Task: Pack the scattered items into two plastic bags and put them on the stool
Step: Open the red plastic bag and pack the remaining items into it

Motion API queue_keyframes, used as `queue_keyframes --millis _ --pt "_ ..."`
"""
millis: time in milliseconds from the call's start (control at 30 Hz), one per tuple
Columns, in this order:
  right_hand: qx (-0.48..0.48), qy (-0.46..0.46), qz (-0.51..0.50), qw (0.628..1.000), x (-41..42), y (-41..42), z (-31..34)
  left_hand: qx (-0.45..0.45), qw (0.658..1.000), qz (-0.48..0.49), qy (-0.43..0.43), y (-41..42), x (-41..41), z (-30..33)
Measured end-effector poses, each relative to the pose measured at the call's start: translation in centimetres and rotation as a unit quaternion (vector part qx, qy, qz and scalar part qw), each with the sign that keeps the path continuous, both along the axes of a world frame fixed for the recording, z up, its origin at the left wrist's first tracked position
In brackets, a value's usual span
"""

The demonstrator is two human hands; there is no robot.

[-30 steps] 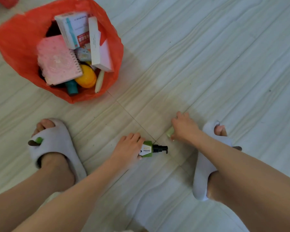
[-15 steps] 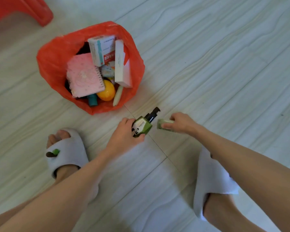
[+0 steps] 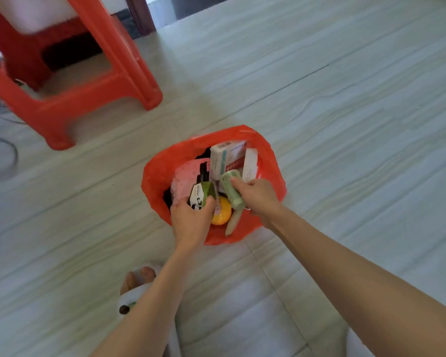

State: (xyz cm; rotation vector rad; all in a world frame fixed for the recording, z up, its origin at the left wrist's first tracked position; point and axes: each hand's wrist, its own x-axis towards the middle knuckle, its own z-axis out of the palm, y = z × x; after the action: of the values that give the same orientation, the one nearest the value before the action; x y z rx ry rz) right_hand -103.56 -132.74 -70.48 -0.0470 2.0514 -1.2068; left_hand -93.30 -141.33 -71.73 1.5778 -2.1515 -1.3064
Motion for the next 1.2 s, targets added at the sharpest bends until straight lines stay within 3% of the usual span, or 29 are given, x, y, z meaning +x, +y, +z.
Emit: queue_keyframes --millis 167,367,500,567,633,733,833,933,1033,1133,1200 --pt "-0.030 -0.027 -0.006 0.999 0.5 -4.2 -1.5 -0.041 0.998 0.040 0.021 -2.6 -1.6 -0.2" --pt "-0.047 0.004 -0.106 0.993 -0.1 -8.1 -3.3 -0.185 0.977 -0.031 0.099 -4.0 -2.2 -0.1" --pt "-0.049 0.030 -0.074 0.996 1.1 -8.9 -3.3 -0.287 0.956 0.020 0.056 -5.2 -1.2 0.8" --pt "-0.037 0.078 -0.063 0.994 1.2 -8.7 -3.1 -0.264 0.963 0.047 -0.003 -6.5 -0.8 1.0" --pt "-0.038 0.086 -0.091 0.991 1.2 -8.1 -2.9 -0.224 0.973 0.013 -0.056 -8.0 -0.6 1.3" --pt "-0.054 0.061 -0.113 0.990 0.9 -7.2 -2.5 -0.258 0.943 -0.161 -0.137 -10.4 -1.5 1.8" --pt "-0.041 0.078 -0.081 0.993 0.3 -6.2 -1.2 -0.217 0.918 -0.283 -0.172 -12.0 -3.0 2.5" --pt "0.005 0.142 -0.036 0.989 -0.5 -4.7 0.7 -0.202 0.908 -0.331 -0.160 -12.4 -2.4 3.6" --pt "0.061 0.242 0.014 0.968 -2.2 -3.0 2.4 -0.139 0.927 -0.334 -0.103 -13.2 -1.5 5.0" --pt "0.110 0.289 0.027 0.951 -4.2 -1.1 3.3 0.013 0.967 -0.254 0.011 -13.2 -1.4 6.6" --pt "0.133 0.270 0.034 0.953 -5.2 -0.1 3.3 0.035 0.975 -0.218 0.030 -13.3 -1.3 6.7"
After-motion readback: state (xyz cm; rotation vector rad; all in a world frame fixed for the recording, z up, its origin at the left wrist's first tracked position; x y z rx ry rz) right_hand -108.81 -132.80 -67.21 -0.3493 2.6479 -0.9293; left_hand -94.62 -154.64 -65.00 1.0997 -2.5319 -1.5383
